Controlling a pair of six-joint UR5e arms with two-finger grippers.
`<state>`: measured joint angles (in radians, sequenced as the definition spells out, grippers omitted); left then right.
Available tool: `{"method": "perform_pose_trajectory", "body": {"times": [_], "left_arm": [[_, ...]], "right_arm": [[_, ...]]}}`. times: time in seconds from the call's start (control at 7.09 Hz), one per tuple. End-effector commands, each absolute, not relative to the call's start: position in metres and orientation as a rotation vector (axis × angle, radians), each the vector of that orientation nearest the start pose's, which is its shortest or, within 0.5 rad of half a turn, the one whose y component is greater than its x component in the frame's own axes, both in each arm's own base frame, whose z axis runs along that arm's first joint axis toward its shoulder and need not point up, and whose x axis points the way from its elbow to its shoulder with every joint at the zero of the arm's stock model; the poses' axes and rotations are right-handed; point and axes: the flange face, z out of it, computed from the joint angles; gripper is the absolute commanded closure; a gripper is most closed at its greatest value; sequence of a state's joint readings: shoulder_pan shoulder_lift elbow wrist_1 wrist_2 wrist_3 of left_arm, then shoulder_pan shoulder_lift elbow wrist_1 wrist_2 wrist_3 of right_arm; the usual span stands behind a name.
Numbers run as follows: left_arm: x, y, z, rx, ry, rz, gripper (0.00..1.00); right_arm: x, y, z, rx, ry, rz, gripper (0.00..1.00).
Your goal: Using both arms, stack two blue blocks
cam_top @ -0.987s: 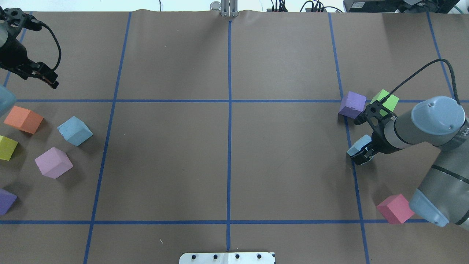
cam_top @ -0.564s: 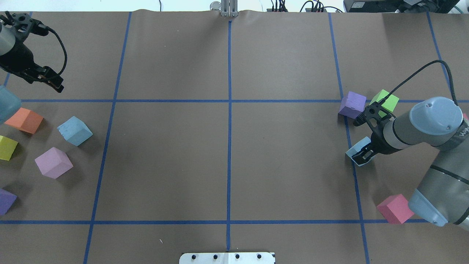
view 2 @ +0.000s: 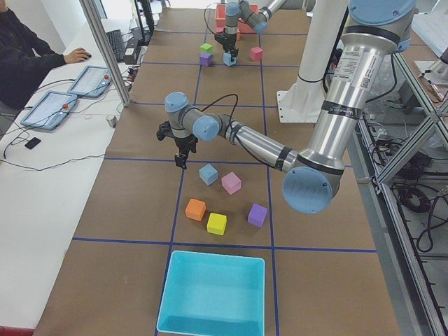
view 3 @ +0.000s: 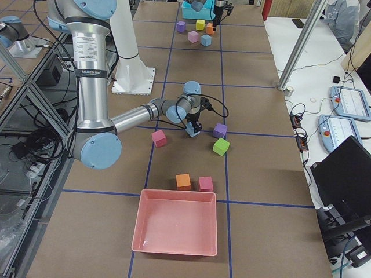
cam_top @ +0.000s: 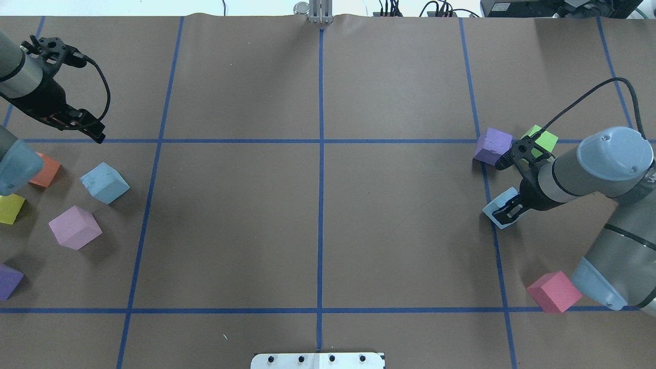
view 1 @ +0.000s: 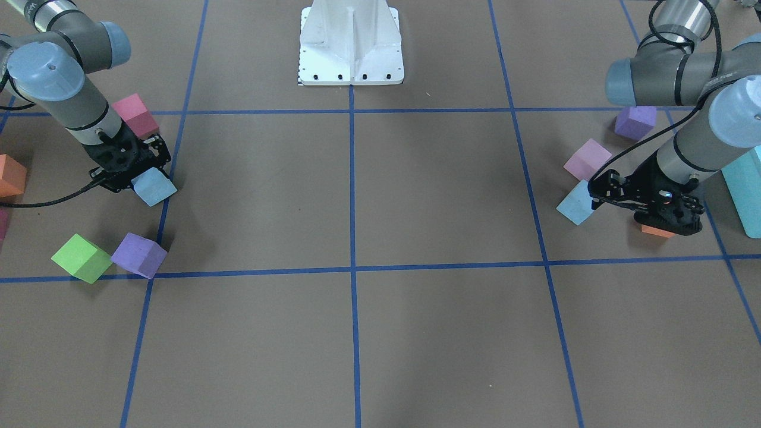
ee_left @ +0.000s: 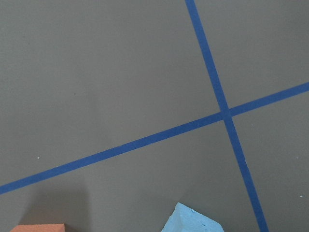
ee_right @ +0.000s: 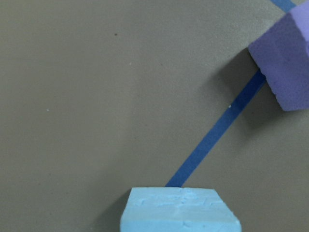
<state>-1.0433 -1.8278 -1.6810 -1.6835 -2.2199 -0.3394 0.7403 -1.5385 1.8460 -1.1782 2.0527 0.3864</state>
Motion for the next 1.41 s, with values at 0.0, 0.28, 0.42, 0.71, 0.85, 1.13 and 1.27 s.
{"method": "perform_pose_trajectory", "body": {"times": [0.0,0.28,0.42,0.71,0.85,1.13,1.27], "left_arm": [[0.248,-0.542,0.475,0.226,0.765,0.372,0.02],[0.263,-0.539,0.472,0.277,0.724,0.399,0.02],[0.284,-0.528,0.474,0.347,0.701,0.443,0.02],[0.293,-0.522,0.472,0.361,0.704,0.463,0.02],[0.294,-0.520,0.474,0.351,0.706,0.463,0.02],[0.293,-0.506,0.497,0.300,0.704,0.469,0.02],[0.296,-0.500,0.501,0.265,0.734,0.484,0.02]], "right_arm": [[-0.325,-0.433,0.431,0.275,-0.784,-0.553,0.47],[-0.329,-0.439,0.375,0.219,-0.770,-0.479,0.47],[-0.346,-0.449,0.329,0.165,-0.787,-0.353,0.47],[-0.373,-0.448,0.277,0.109,-0.795,-0.265,0.47],[-0.382,-0.443,0.265,0.100,-0.809,-0.240,0.47],[-0.396,-0.438,0.242,0.074,-0.841,-0.178,0.47],[-0.404,-0.436,0.231,0.057,-0.853,-0.136,0.47]]}}
